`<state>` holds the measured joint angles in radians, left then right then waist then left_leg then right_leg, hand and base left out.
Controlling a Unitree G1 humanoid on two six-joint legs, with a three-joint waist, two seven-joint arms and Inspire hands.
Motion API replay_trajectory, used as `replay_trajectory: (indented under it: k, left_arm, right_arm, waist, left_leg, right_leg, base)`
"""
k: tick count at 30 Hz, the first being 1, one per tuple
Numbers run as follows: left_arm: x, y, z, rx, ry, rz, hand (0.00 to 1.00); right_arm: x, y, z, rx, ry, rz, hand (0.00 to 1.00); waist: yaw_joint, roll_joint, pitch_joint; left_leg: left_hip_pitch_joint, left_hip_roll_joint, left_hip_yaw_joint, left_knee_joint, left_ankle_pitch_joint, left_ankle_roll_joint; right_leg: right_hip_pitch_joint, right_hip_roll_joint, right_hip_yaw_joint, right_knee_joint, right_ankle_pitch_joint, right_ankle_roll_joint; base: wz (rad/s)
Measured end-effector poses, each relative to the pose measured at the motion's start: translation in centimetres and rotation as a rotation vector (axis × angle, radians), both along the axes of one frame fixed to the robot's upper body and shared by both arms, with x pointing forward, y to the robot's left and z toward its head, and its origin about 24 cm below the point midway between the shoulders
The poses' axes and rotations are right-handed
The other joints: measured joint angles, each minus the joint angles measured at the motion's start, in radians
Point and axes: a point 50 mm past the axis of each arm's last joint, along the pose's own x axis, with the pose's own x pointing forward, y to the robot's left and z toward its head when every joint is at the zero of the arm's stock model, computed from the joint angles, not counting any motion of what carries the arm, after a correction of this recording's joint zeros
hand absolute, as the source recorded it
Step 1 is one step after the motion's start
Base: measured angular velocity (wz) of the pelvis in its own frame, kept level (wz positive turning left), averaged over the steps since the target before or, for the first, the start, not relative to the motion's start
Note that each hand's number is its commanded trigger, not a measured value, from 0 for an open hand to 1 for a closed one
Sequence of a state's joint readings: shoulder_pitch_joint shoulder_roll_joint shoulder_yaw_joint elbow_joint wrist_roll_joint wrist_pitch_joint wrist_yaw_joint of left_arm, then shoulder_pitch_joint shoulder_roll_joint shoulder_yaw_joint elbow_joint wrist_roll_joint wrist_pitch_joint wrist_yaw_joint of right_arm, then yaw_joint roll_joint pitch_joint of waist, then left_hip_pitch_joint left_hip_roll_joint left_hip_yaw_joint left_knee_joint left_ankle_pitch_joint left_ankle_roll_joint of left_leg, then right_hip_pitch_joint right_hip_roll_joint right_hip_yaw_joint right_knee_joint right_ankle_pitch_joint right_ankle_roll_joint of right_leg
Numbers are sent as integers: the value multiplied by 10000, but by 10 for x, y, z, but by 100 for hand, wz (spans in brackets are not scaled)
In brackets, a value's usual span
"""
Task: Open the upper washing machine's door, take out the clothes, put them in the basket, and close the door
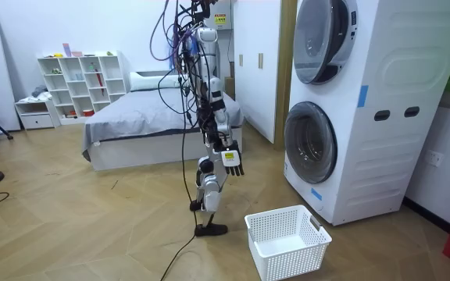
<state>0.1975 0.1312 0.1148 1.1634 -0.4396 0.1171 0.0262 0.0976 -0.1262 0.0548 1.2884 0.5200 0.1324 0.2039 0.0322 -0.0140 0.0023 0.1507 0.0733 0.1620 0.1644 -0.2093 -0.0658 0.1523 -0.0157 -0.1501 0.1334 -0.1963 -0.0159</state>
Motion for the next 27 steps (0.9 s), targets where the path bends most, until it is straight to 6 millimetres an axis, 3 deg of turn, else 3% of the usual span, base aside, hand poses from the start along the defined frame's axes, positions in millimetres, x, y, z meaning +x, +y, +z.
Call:
replay_trajectory:
  k: [12,20,23,27]
  left_arm:
    - [4,1,1,93,-102,-239,0]
    - [7,2,1,58,-105,-241,0]
    - [10,3,1,103,-158,-482,0]
    - [12,9,2,334,-73,-850,0]
  right_arm:
    - [4,0,0,54,-102,-4,0]
    - [10,-3,1,87,-82,-1216,0]
    - [40,-13,9,-159,-1024,-1273,0]
    - [114,-38,38,-951,-3479,-1415,0]
  waist:
    - [-18,7,1]
    - [-104,-39,-24]
    - [-138,-54,-11]
    - [-157,-228,76]
  left_leg:
    - [-99,0,-15,0,0,0]
    - [-93,-8,-24,-7,1,0]
    - [-65,-7,-19,-4,1,1]
    - [-47,-9,-2,3,3,3]
  right_leg:
    - [-98,-10,-36,19,2,1]
    - [-68,-19,-72,19,1,1]
    - [-93,-24,-27,61,2,1]
    - [-149,-27,14,174,-10,1]
  base:
    - [1]
    - [1]
    - [-6]
    - [-2]
